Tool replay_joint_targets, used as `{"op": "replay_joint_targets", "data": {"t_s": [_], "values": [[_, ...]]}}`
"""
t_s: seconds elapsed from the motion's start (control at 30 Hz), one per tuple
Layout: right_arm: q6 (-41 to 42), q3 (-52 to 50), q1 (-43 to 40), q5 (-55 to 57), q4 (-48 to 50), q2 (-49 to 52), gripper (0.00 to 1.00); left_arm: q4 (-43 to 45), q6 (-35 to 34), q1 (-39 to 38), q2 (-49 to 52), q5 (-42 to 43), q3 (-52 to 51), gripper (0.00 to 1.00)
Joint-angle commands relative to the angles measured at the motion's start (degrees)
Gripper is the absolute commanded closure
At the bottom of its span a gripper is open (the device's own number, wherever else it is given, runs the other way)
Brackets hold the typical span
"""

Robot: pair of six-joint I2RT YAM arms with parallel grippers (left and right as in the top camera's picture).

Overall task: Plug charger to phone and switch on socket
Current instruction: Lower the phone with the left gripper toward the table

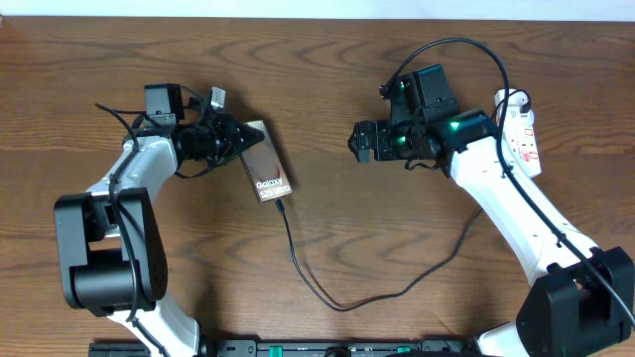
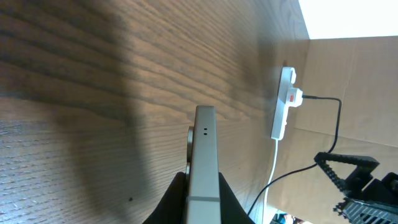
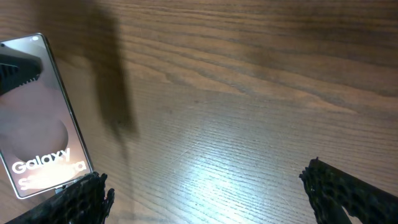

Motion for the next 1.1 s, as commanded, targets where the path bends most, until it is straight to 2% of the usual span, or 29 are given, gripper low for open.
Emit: {"op": "replay_joint_targets", "data": {"t_s": [0.0,0.37,0.83,1.07], "values": [[-0.68,0.70,-0.15,0.50,-0.02,-0.17,0.01,-0.48,1.16,-0.07,1.03,0.96,0.55,0.92],[-0.68,0.70,-0.13,0.48,-0.02,-0.17,0.01,-3.50,1.88,-0.09,1.36,-3.61,0.55,0.93],[-0.68,0.70,-0.09,0.48,-0.09,-0.17,0.01,-3.91,2.19,-0.09,1.44,-3.98,0.55,0.93],[-0.66,0.70,-0.09,0.48,-0.26,-0.17,0.01,-5.57,2.21,-0.46,1.44,-7.34,0.55,0.93]]}}
